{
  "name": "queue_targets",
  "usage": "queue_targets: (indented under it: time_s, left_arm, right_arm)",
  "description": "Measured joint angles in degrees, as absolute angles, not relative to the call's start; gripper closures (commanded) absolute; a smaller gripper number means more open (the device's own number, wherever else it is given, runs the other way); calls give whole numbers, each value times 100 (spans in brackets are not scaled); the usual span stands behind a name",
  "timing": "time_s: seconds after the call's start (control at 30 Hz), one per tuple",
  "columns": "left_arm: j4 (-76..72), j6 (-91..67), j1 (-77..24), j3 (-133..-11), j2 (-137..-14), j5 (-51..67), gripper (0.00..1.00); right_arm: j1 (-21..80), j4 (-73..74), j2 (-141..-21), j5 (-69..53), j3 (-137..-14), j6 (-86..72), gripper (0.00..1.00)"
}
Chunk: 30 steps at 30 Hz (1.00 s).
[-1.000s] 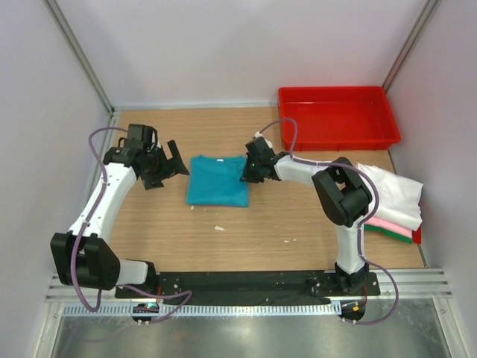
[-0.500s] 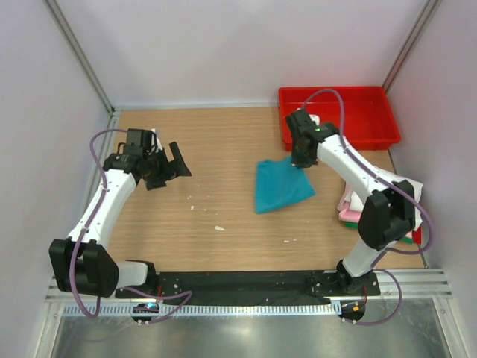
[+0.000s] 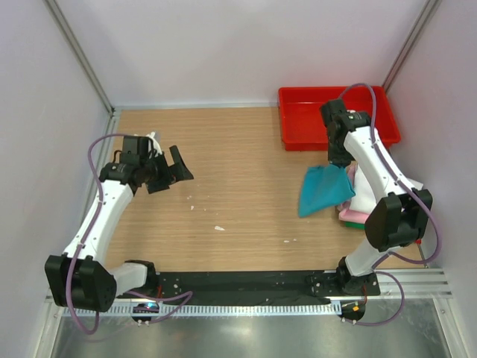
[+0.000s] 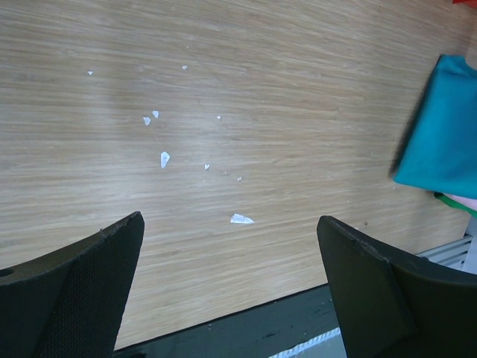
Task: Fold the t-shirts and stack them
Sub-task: Neatly place the folded tshirt to the corner
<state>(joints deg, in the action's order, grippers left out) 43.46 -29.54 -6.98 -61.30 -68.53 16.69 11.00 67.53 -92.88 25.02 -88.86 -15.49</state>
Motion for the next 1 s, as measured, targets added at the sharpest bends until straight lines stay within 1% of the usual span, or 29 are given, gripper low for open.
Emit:
queue_targets:
  time_s: [0.3, 0.6, 0.83, 1.0]
  left_arm:
    - [4331, -2958, -698, -5988, -6807, 1826, 0]
    - [4331, -2985, -701, -5986, -7135, 1979, 0]
    - [4346, -2976, -770, -6003, -7430, 2016, 0]
    - [4351, -2976, -792, -6047, -7437, 2016, 0]
  right_arm:
    - [545, 6993, -9389, 3402, -9937, -1144, 99]
    - [362, 7000, -9378, 4241, -10112, -596, 99]
    - [276, 7140, -9373, 4058, -10798, -484, 99]
    - [276, 7308, -9391, 3433, -11334, -493, 99]
